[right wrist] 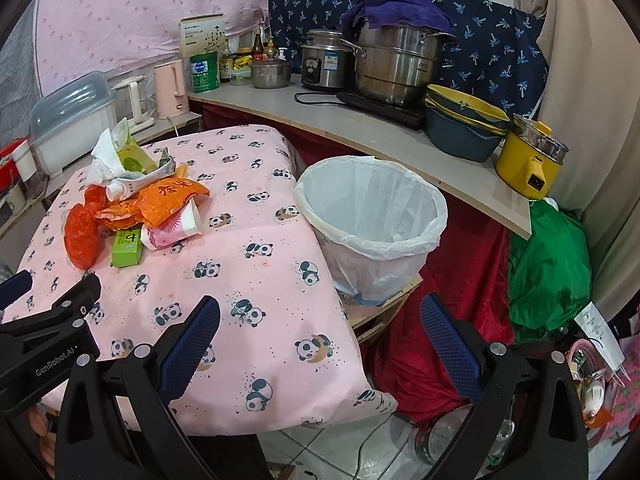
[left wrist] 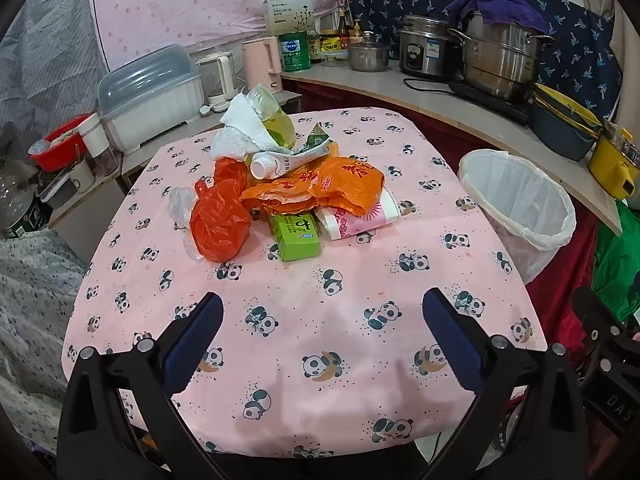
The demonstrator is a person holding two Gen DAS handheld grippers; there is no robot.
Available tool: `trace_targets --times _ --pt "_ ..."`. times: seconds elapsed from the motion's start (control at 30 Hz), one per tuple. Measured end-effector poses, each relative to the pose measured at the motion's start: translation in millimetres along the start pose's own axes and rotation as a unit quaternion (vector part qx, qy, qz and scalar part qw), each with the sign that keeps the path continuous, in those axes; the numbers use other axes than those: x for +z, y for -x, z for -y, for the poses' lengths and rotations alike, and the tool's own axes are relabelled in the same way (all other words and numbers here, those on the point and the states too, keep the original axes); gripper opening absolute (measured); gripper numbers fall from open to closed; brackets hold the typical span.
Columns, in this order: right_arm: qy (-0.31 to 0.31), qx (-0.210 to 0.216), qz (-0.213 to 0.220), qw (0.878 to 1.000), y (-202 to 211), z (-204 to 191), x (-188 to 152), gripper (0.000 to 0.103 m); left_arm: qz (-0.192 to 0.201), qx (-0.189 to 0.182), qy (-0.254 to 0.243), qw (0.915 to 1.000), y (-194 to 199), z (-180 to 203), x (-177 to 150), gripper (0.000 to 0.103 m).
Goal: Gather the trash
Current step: 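Grasp the orange printed plastic bag with the right tool while the left tool grasps the red bag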
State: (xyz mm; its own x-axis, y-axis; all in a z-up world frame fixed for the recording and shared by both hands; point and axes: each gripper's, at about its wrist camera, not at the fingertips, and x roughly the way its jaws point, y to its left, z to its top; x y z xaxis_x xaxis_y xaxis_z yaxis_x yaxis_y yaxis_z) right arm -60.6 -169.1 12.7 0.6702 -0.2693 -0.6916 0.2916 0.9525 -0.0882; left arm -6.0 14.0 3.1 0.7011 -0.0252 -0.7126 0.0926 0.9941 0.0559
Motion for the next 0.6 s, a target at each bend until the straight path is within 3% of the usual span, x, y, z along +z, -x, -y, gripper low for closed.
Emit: trace_targets --times 0.43,0.6 --pt "0.007 0.014 -0.008 1.0 -35.0 -37.3 20.1 0.096 -0.018 0.017 0.048 0.9985 -52.0 -68.8 18.5 0.096" --pt "0.01 0.035 -0.01 0.999 -52.6 -63.2 33.0 0.096 -0.016 0.02 0.04 0.9989 -80.9 -91.6 28.3 0.096"
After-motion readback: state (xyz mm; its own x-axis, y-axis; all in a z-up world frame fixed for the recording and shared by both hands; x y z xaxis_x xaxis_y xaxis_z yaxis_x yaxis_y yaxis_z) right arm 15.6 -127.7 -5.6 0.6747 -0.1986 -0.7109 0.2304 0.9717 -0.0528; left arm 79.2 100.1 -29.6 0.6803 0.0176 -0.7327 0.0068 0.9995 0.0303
